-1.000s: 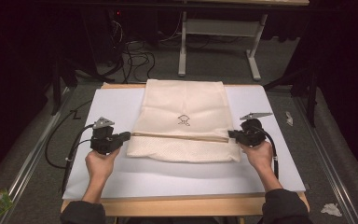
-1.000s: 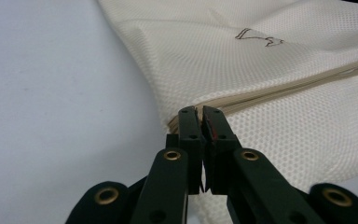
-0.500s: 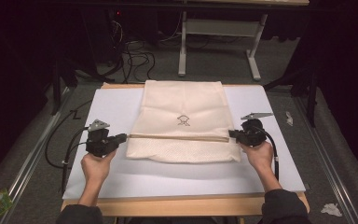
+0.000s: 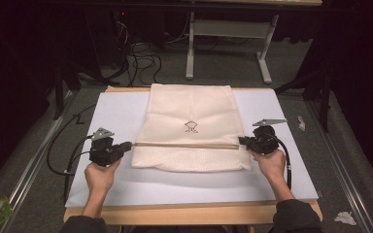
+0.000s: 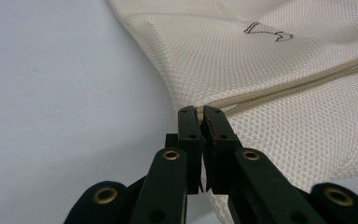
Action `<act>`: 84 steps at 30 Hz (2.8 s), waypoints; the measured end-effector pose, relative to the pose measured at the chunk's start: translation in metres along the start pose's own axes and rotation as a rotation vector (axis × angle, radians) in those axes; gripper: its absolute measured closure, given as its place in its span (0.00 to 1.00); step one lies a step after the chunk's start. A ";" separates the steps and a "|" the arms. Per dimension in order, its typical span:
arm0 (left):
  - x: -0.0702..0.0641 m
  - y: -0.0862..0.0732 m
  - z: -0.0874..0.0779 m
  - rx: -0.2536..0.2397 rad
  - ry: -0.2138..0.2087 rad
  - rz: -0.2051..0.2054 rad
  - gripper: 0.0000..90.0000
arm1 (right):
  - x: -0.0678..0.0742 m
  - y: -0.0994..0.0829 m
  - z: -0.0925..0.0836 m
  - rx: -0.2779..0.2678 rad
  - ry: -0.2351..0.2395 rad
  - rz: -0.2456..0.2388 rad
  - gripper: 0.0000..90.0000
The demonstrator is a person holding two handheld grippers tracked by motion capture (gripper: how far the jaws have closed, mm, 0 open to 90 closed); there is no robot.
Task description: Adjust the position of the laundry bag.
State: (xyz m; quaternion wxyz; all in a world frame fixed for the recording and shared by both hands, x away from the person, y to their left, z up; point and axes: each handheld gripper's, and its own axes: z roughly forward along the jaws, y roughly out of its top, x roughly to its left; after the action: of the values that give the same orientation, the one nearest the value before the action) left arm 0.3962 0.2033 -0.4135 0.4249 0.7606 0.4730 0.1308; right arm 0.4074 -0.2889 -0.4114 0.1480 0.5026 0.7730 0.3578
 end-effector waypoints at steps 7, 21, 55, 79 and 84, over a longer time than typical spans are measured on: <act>0.002 -0.012 0.011 0.029 -0.012 -0.011 0.97 | -0.002 -0.008 0.007 0.019 0.022 0.025 0.98; 0.007 -0.024 0.021 0.054 -0.036 -0.044 0.97 | -0.001 -0.018 0.012 0.054 0.001 0.020 0.97; 0.002 -0.029 0.004 -0.027 -0.014 0.026 0.75 | -0.014 -0.036 0.002 -0.043 -0.042 0.065 0.62; 0.027 -0.049 -0.032 -0.218 0.089 -0.043 0.62 | -0.046 -0.080 -0.052 -0.293 -0.066 0.160 0.77; 0.033 -0.051 -0.028 -0.208 0.107 -0.054 0.61 | -0.053 -0.086 -0.054 -0.290 -0.096 0.175 0.77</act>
State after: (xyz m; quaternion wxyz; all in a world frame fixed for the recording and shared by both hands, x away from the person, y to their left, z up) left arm 0.3660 0.2549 -0.4427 0.4791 0.6913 0.4994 0.2079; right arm 0.3421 -0.3777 -0.4409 0.2243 0.5578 0.6585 0.4526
